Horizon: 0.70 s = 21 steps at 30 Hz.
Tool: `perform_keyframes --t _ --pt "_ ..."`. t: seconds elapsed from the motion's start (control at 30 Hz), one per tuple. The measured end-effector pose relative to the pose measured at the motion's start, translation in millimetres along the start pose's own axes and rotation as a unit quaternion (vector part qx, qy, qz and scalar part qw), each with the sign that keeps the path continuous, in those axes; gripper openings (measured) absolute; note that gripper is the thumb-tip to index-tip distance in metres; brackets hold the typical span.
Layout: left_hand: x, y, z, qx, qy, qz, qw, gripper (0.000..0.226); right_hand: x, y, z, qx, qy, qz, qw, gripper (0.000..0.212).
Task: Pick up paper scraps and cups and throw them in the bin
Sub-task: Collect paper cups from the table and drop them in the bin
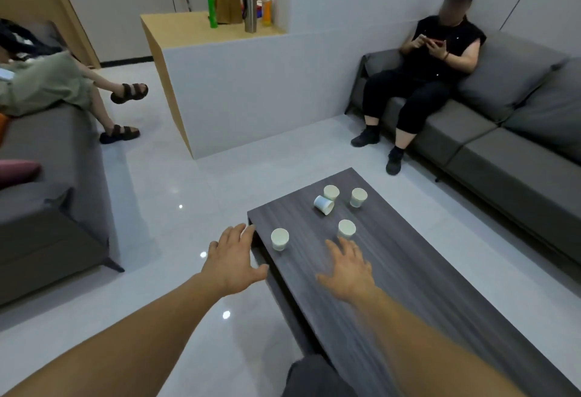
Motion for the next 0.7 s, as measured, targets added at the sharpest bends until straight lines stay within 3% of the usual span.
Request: perform_keyframes --t 0.3,0.5,0.7 --pt "-27.9 170.7 -73.8 -0.052 0.008 0.069 0.996 0.093 2.3 160.9 -76.3 -0.081 0.063 0.021 0.995 0.08" --pt "-100.2 265.6 -109.0 -0.079 0.006 0.136 0.988 0.093 -26.1 263.6 -145.4 -0.131 0.067 0.034 0.989 0.075" --pt "-185.3 336.6 -116.6 -0.111 -0.005 0.188 0.976 0.094 -91.1 340.9 -197.4 -0.169 0.089 0.044 0.981 0.089"
Point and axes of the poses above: each hand's wrist, its own y-axis towards the middle knuckle, its own x-axis out of the back of the hand, z = x × y, the point moved 5 cm from there along y, towards the middle knuckle, and after that the axes turned 5 degrees about x, right-handed, at the moved point
